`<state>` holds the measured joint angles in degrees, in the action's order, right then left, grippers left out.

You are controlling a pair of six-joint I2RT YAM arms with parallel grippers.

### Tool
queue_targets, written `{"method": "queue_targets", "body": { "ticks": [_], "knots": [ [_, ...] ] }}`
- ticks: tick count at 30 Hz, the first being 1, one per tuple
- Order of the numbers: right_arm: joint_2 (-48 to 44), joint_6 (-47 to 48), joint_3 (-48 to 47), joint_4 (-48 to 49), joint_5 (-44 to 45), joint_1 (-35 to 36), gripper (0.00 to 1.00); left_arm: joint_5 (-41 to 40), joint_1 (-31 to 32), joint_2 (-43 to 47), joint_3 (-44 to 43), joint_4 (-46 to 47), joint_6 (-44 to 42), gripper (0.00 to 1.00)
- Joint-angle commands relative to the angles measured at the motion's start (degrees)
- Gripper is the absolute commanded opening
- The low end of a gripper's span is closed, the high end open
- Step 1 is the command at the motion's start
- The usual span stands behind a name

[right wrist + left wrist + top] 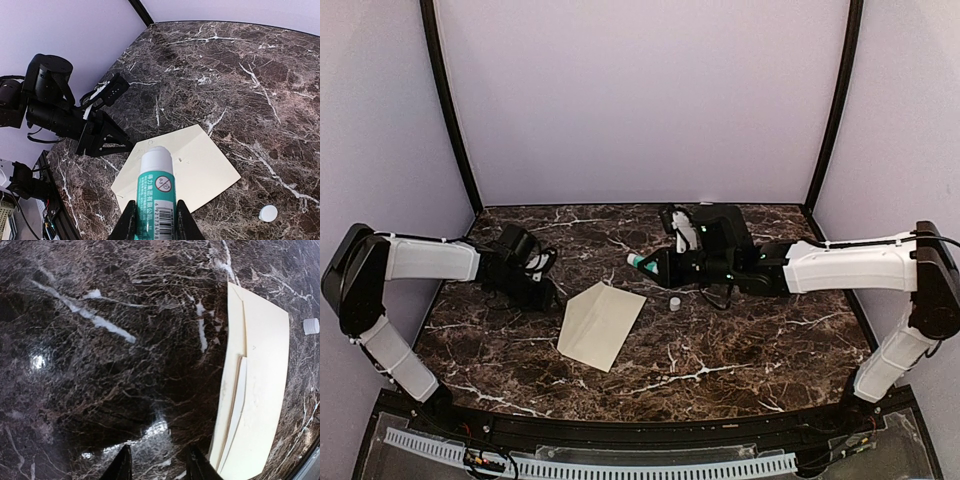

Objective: Place the letter into the envelope and seal it
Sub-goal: Seal the envelope flap on the envelope.

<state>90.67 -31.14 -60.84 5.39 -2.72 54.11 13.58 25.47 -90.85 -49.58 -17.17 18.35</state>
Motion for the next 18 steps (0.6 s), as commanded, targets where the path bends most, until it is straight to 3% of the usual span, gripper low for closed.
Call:
{"method": "queue_targets", "body": {
  "ticks": [1, 18],
  "knots": [
    [0.0, 0.5, -1.0, 2.1, 0.6, -0.2, 0.15, 6.7, 0.0, -0.2, -1.3, 2.9, -1.0, 0.36],
    [1.6, -0.3, -2.2, -0.8, 0.8, -0.3, 0.15, 7.0, 6.5, -3.2, -5.5, 3.3, -2.2, 0.28]
  ]
}}
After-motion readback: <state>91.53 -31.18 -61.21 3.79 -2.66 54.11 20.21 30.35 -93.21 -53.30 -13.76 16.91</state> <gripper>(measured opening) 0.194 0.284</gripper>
